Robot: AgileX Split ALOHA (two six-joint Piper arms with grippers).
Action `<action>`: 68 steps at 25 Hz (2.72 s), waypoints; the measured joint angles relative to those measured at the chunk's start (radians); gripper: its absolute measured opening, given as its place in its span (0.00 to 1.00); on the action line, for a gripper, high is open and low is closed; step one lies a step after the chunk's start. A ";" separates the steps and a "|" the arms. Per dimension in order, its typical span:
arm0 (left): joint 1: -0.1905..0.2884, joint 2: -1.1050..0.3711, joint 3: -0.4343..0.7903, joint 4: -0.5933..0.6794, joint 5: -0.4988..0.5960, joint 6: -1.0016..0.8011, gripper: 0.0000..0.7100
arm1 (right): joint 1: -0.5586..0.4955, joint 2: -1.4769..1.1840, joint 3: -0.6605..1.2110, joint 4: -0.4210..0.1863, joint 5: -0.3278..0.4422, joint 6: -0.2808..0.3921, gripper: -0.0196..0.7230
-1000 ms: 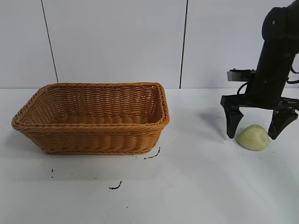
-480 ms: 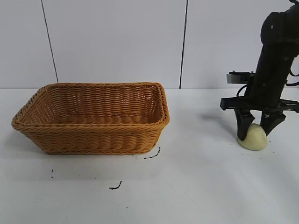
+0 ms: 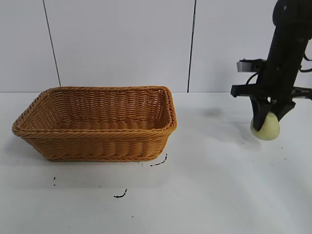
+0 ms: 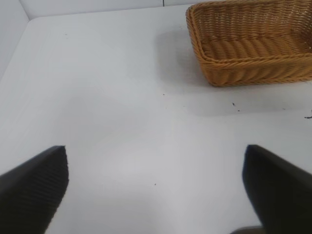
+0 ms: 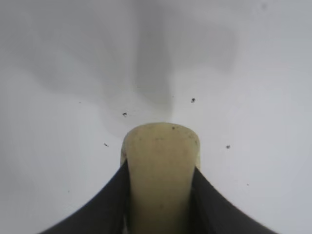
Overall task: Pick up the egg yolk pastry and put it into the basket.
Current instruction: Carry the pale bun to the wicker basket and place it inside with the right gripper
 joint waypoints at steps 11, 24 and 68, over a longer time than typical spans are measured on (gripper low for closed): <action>0.000 0.000 0.000 0.000 0.000 0.000 0.98 | 0.046 -0.024 -0.138 -0.005 0.006 0.018 0.30; 0.000 0.000 0.000 0.000 0.000 0.000 0.98 | 0.355 -0.019 -0.169 -0.060 -0.011 0.018 0.30; 0.000 0.000 0.000 0.000 0.000 0.000 0.98 | 0.560 0.101 -0.169 -0.060 -0.229 0.072 0.84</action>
